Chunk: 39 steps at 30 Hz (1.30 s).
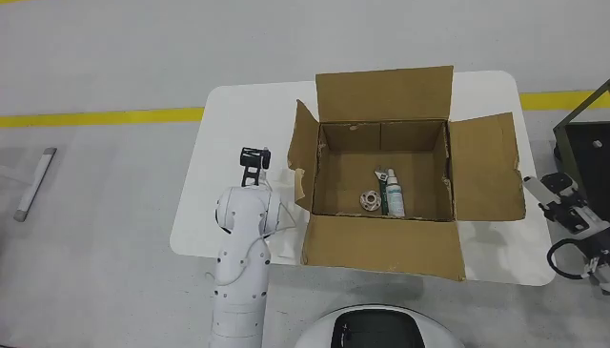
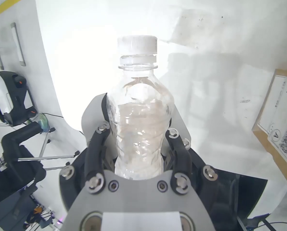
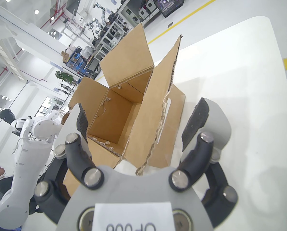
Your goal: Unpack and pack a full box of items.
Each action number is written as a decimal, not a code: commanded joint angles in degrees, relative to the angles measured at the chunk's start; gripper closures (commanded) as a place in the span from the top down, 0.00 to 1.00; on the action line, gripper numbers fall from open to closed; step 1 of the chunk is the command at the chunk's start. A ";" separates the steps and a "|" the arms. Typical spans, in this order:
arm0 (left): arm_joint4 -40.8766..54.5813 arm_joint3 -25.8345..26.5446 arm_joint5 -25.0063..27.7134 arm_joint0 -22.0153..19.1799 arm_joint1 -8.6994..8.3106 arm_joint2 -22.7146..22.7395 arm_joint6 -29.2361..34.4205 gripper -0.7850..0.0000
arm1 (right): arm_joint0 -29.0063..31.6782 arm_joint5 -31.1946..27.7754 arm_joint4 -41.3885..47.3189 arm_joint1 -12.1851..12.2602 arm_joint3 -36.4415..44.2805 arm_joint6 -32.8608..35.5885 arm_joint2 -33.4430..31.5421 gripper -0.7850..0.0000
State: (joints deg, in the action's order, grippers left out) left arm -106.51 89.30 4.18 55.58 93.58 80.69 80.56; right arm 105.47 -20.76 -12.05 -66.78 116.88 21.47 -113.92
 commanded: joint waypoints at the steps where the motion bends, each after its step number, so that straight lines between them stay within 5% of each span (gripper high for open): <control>1: -0.15 -0.77 0.68 0.12 -0.07 -0.26 -0.16 0.00 | -0.12 0.05 -0.06 0.01 -0.14 0.09 0.12 1.00; 16: 0.08 -7.79 -0.09 1.38 -0.25 -1.27 -2.00 0.00 | -1.83 0.62 0.01 0.13 -0.55 0.71 0.58 1.00; 19: 0.34 -9.22 -1.14 0.86 -0.24 -1.16 -2.21 0.25 | -2.27 0.68 0.44 0.18 -0.26 1.03 0.53 1.00; 20: 0.33 -9.71 -1.38 0.68 -0.25 -1.14 -2.10 0.53 | -2.47 0.45 0.42 0.22 -0.01 1.24 0.54 1.00; 21: 0.58 -10.12 -1.61 0.45 -0.23 -1.11 -1.76 1.00 | -2.62 0.32 0.36 0.24 0.05 1.37 0.52 1.00; 29: 1.88 -10.54 -1.63 -0.91 -0.23 -1.21 -0.51 1.00 | -5.69 0.82 -6.61 0.82 4.10 5.25 2.07 1.00; 30: 1.91 -10.41 -1.76 -0.96 -0.24 -1.23 -0.50 1.00 | -6.48 0.46 -7.36 0.90 4.84 5.91 3.02 0.66; 32: 2.32 -10.16 -2.22 -1.10 -0.23 -1.17 -0.41 1.00 | -8.27 -0.09 -10.13 1.11 5.50 7.26 4.82 0.15; 33: 2.48 -10.10 -2.38 -1.21 -0.22 -1.17 -0.30 1.00 | -9.22 -0.23 -11.31 1.19 5.76 7.82 5.99 0.00; 39: 2.83 -9.65 -3.09 -1.41 -0.26 -1.25 -0.24 1.00 | -16.23 1.97 -21.79 1.53 5.01 11.65 15.28 0.00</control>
State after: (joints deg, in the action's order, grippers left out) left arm -103.67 79.59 1.15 54.13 93.34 79.44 80.32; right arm 90.52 -19.51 -31.96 -65.24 122.20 32.94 -100.57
